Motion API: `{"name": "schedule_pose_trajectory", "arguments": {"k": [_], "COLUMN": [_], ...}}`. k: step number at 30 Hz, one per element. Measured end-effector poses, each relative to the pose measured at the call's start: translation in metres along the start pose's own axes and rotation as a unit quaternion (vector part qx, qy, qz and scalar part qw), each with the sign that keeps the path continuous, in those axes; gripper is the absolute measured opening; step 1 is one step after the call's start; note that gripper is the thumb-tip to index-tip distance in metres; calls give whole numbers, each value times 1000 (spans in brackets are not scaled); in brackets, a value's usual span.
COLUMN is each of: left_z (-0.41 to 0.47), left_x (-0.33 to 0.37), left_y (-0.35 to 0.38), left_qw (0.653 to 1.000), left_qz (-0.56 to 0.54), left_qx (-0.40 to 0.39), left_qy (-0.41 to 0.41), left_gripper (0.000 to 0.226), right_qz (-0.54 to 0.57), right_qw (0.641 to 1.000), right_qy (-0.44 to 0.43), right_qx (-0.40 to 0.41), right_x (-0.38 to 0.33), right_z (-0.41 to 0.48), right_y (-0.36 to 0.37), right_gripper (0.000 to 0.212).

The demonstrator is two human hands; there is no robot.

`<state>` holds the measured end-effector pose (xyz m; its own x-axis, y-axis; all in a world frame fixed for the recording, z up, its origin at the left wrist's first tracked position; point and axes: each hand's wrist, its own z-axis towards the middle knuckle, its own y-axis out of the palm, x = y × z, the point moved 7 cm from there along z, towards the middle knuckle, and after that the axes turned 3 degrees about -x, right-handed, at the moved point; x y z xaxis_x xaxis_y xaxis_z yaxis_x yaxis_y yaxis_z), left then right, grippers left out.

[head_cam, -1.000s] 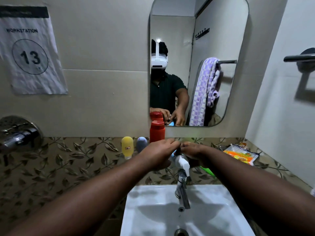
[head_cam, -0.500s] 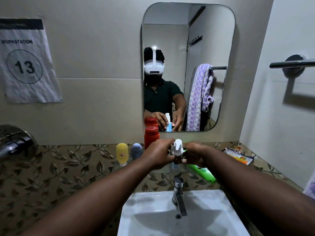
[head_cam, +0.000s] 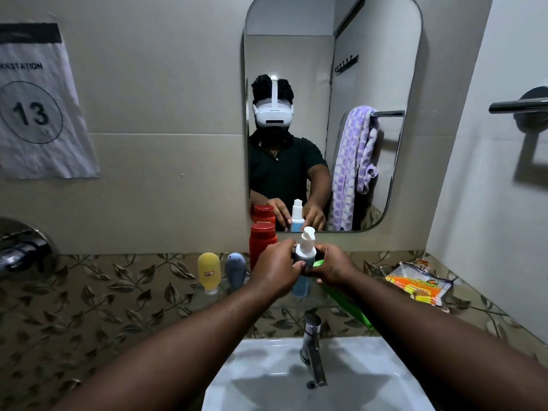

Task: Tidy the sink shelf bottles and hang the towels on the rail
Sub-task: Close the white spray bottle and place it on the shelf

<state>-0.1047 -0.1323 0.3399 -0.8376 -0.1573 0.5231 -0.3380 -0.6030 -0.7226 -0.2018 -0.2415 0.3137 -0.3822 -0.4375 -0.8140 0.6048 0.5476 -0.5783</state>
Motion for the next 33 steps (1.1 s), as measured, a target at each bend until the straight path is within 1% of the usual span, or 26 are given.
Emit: {"name": "schedule_pose_trajectory", "arguments": {"k": [3,6,11,16,21,33], "left_z": [0,-1,-4,-4,-4,-7], "left_x": [-3,-5,2,1,0,3], "left_y": [0,2,10,15,15,14], "left_qw": [1000,999,999,999,999,999], "left_qz": [-5,-13,4,23,29,46], "left_qx": [25,37,32,32,38,19], "left_qy": [-15,-25,-6,1,6,-6], "left_gripper": [21,17,26,33,44,48], "right_qz": [-51,-95,-125,-129,-114,-107], "right_qw": [998,995,992,991,993,994], "right_qy": [-17,-22,-16,-17,-14,-12], "right_qx": [16,22,20,8,19,18], "right_x": [-7,-10,-10,-10,-8,-8], "right_z": [3,8,14,19,20,19], "right_y": [1,1,0,0,2,2], "right_gripper": [51,44,46,49,49,51]}}
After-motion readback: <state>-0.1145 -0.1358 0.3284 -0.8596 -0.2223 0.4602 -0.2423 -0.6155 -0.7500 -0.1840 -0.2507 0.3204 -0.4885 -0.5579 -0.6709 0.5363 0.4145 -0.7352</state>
